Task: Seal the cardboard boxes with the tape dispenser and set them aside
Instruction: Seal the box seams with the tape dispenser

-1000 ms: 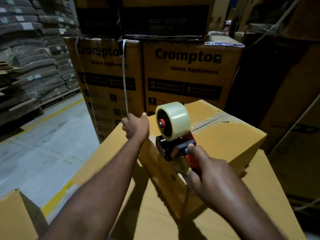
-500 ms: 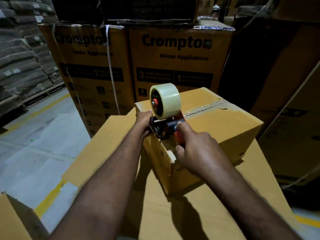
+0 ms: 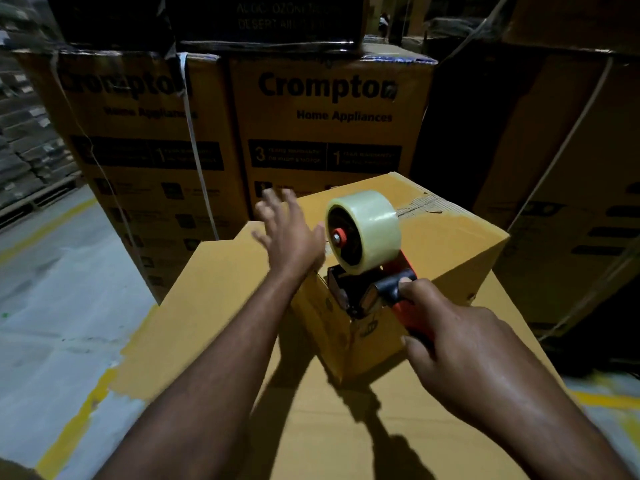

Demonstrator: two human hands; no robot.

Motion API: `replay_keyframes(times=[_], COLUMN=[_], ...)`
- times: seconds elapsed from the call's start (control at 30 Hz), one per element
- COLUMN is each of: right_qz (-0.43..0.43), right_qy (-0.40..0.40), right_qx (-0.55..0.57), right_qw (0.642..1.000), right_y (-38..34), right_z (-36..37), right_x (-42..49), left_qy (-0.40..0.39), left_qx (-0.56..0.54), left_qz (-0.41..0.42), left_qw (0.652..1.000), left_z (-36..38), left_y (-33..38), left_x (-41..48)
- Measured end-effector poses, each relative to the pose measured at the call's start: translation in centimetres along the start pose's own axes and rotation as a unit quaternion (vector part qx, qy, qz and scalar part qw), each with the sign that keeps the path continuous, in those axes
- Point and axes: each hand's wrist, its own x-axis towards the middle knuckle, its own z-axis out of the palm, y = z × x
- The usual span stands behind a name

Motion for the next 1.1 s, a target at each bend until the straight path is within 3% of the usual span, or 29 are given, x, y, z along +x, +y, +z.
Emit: replay_keyframes(times=[0.07,0.1,0.17,0.27,0.63,0.77,0.83,0.93,1.1], right_qz=[0.009,0.012,0.02,0.022,0.012,-0.001,-0.004,-0.015,-0.011], right_qy=[-0.008,-0.011,-0.014,-0.001,0.045,0.074,0.089,0.101,0.106], right_qx=[0.001,0.003,0.014,0.029,0.048,0.047,0.065,0.073,0.107], right_qw=[1.0,1.0,1.0,0.999,0.998,0.996,0.994,0.992,0.989], right_y=[0.1,0.2,0.3,0.2,2.6,4.1,4.5,5.0,5.4], right_z=[0.1,0.2,0.5,1.2,2.8,4.1,4.8,5.8,7.7], right_x=[-0.1,0.0,0.2,0.3,-4.5,-7.0,-7.4,-7.5,-8.0], left_qy=[-0.129,-0.203,-0.274,-0.311,-0.326,-0.252,-0.219,-0.302,-0.369], left_qx=[0.033,0.041,0.063,0.079,0.166,0.2,0.161,0.028,0.074], left_qz=[0.167,0.203,0.221,0.194,0.17,0.177,0.199,0.143,0.172], left_qw=[0.977,0.957,0.934,0.927,0.915,0.93,0.941,0.942,0.91], left_z=[-1.0,-1.3,-2.0,-2.7,-3.9,-4.0,-4.4,-5.4,-5.9], left_y=[0.2,0.1,0.2,0.8,2.9,3.8,4.5,4.9,4.8], left_x=[-1.9,-2.4,-2.6,-2.1,-3.9,-5.6,-7.5,-10.3,-9.8])
